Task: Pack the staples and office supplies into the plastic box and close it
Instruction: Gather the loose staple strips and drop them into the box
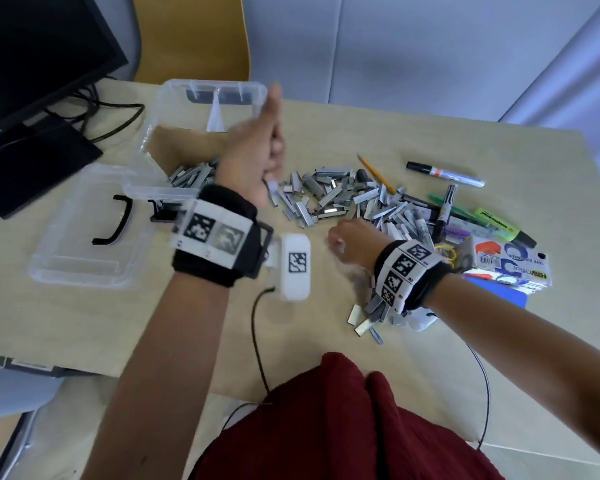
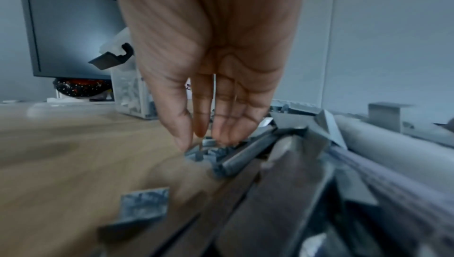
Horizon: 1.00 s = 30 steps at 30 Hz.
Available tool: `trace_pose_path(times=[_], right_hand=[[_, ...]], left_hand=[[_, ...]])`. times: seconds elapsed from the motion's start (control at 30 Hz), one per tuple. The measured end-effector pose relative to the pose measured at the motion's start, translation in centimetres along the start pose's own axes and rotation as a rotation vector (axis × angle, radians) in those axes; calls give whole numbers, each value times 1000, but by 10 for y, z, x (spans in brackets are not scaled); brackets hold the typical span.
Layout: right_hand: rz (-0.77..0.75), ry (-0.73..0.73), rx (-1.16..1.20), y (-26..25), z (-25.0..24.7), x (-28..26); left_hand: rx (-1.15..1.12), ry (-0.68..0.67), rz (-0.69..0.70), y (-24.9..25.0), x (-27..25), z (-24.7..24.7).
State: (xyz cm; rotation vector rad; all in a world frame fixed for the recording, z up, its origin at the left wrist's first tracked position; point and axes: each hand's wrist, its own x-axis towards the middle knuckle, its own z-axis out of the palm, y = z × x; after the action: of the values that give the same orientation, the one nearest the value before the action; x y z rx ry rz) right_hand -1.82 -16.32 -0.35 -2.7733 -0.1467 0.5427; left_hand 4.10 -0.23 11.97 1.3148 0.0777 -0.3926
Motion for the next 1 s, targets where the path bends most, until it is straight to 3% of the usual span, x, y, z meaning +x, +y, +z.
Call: trace_pose_path(times=[0.07,0.17,0.27,0.4,0.47,0.63,0.83,1.0], right_hand=[[-10,-2,-33,-1,1,0],[-20,13,-50,-1,1,-1],[-27,15,-85,-1,0,-2],[-20,16,-138,-1,0,-3],[-14,8,-158,-2,1,-3],[6,-10,-149,-2,-1,-2],[42,-28,-54,6,-11,-6],[32,55,38,7,-22,-11]], left_hand=[[80,173,51,19,11,-11],[118,371,-104,25,35,-37],[135,411,-277,22,48,-54],[213,409,-349,20,42,-48],[254,422,-325,19,37,-40],[455,483,-114,11,30,-19],[445,445,-194,1,26,-18],[318,401,123,-16,13,-4]])
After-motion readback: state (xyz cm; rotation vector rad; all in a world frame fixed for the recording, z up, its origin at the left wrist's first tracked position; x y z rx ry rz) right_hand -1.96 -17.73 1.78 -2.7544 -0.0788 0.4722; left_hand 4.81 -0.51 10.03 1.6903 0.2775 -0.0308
